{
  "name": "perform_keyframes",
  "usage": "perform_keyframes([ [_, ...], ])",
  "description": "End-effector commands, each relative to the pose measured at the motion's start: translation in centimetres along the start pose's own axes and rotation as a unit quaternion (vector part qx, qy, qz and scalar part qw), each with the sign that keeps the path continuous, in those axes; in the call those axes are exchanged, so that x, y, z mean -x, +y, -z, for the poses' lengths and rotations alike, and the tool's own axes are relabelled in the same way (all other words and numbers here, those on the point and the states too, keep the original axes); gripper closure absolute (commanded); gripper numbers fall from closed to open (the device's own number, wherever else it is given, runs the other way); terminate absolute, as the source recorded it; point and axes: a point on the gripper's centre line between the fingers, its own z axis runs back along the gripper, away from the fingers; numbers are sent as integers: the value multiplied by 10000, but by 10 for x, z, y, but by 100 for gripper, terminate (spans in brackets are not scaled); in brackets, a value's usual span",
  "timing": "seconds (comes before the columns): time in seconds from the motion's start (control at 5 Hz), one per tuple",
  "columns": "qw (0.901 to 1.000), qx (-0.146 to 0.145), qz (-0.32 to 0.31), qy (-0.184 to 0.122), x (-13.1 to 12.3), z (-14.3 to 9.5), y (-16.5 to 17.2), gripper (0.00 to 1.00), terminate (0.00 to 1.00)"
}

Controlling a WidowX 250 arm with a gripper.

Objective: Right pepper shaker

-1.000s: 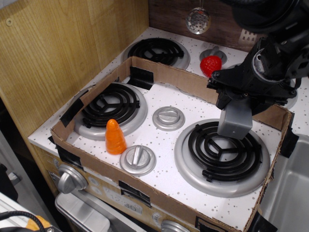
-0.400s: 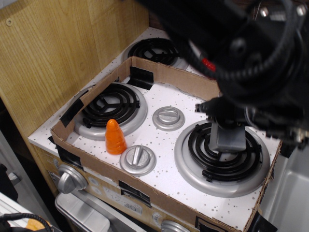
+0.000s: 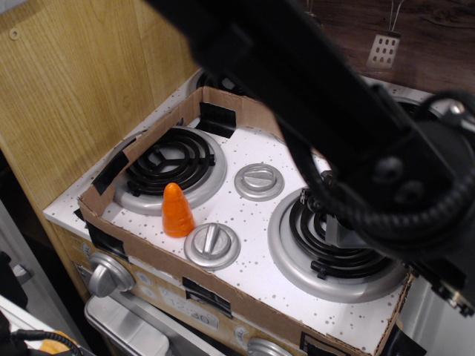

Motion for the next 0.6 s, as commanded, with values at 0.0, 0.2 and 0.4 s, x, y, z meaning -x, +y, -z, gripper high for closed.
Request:
perform_keyframes([
  [0.0,9953,-50,-531,-805,10,5,-3,100,0],
  [0.2,9911,-115,-698,-1129,18,13,-2,100,0],
  [0.4,9872,-144,-788,-1382,25,20,1,100,0],
])
